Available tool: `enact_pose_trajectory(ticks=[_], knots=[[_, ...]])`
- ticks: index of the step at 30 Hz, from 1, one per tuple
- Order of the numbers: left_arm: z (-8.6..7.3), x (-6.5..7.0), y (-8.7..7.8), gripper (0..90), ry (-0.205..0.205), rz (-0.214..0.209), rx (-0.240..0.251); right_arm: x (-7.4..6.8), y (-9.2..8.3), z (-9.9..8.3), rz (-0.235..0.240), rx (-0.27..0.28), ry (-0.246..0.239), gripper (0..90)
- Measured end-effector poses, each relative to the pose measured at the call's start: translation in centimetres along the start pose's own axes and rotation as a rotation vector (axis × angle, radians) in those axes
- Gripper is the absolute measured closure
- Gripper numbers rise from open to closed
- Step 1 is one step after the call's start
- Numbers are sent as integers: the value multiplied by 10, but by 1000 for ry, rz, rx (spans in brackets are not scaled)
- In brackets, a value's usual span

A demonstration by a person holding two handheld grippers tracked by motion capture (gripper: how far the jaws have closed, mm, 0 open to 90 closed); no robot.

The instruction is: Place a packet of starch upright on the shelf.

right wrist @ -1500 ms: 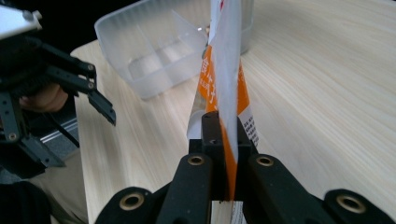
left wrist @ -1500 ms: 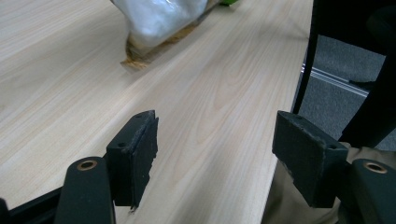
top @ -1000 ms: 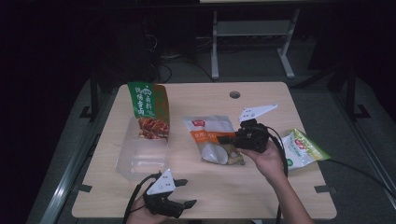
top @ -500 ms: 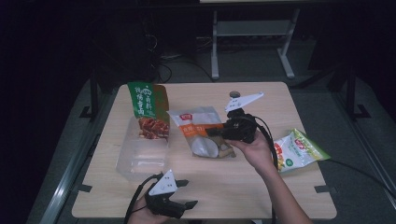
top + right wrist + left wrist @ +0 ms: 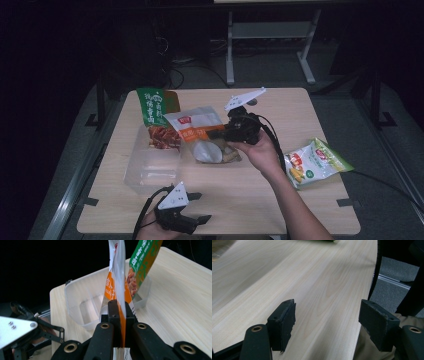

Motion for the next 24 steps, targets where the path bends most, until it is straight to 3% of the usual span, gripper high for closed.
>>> enact_pose_trajectory(ticks=[9, 24], knots=[[0, 2, 2, 291, 1, -3, -2, -6, 10, 17, 25, 8, 6, 900], [2, 5, 0, 292, 7, -2, 8, -16, 29, 39, 42, -5, -23, 900]])
Point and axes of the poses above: each handheld gripper's, and its own axes: y roughly forward along the jaws, z roughly out of its top, x roughly to its right, the point moved 10 cm from there along y, roughly forward along the jaws, and after that the axes turned 5 degrees about y, right-handed, at the moved point
